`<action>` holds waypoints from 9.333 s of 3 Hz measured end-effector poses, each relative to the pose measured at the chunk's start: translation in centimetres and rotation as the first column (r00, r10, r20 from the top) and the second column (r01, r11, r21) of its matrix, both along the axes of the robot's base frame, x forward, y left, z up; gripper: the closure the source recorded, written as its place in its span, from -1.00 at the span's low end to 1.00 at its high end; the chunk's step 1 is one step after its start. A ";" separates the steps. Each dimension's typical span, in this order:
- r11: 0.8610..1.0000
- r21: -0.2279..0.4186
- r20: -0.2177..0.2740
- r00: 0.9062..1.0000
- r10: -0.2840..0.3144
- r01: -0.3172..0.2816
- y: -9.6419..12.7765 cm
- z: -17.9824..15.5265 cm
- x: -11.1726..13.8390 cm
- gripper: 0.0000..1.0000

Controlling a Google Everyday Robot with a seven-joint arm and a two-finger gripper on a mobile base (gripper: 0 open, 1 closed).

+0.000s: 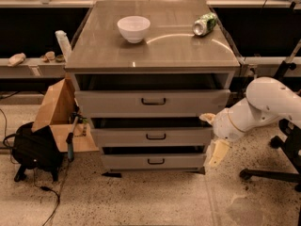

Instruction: Open middle drawer

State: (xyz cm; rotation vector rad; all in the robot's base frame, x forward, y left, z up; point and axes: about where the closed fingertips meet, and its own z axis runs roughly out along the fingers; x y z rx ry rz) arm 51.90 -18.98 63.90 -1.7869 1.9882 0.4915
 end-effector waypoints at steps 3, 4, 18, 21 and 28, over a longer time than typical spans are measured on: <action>0.996 -0.037 0.004 0.997 -0.079 0.079 -0.7 -6.0 0.9 -1.00; 0.995 -0.036 0.018 0.996 -0.092 0.093 -0.7 -7.6 2.0 -1.00; 0.991 -0.027 0.003 0.992 -0.130 0.130 0.7 -12.6 12.2 0.06; 0.995 -0.034 0.052 0.994 -0.096 0.098 1.8 -8.2 11.3 -1.00; 0.962 -0.089 0.334 0.918 -0.214 0.257 2.6 -14.9 12.2 1.00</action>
Offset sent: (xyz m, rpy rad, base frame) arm 0.0025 -0.0103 -0.0535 -0.0435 0.0147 -0.0836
